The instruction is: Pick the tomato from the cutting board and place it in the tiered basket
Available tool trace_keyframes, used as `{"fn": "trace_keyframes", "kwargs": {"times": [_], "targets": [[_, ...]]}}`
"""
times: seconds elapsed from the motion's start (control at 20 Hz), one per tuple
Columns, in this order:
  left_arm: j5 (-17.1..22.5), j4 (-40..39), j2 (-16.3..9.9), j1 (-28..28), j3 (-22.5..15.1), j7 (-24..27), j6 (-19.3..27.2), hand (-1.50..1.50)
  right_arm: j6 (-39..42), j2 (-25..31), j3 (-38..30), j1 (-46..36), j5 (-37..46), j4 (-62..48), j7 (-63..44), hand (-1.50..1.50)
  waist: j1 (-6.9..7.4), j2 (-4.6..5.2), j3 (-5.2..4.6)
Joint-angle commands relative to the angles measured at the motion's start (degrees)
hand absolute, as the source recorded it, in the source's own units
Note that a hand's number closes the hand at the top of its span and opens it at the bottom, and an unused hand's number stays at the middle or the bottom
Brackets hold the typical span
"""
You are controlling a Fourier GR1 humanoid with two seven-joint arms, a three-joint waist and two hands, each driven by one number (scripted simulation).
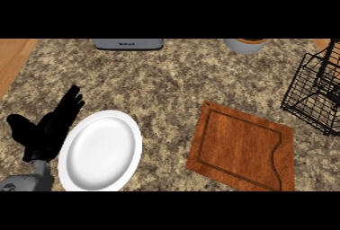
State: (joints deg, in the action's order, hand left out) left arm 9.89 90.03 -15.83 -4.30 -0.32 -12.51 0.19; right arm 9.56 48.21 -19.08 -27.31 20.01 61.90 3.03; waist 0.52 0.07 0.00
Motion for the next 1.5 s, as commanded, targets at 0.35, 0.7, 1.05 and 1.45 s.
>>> {"fn": "trace_keyframes", "kwargs": {"times": [0.35, 0.7, 1.05, 1.45], "targets": [[-3.5, 2.9, 2.9, 2.5, -1.3, -0.1, -0.3, 0.0, -10.4, -4.0, 2.6, -7.6, 8.6, -14.5, 6.9, 1.5, 0.29, 0.04, 0.03], [-2.0, 0.0, 1.9, 0.1, 2.1, 0.0, -1.8, 0.0, -19.5, -8.6, -0.3, -14.4, 7.1, -19.7, 8.5, -1.5, 0.15, 0.07, 0.02], [-0.2, 5.0, 0.8, 0.2, 3.6, -4.9, -3.9, 0.0, -19.7, -6.5, -1.4, -18.2, 7.3, -29.8, 15.8, -1.5, 0.49, 0.13, 0.05], [-1.6, 3.3, 2.6, 3.4, 3.0, -0.7, -3.9, 0.0, -15.0, -8.1, -9.3, -20.7, -3.0, -30.5, 12.3, -1.5, -0.17, -0.12, 0.04]]}}
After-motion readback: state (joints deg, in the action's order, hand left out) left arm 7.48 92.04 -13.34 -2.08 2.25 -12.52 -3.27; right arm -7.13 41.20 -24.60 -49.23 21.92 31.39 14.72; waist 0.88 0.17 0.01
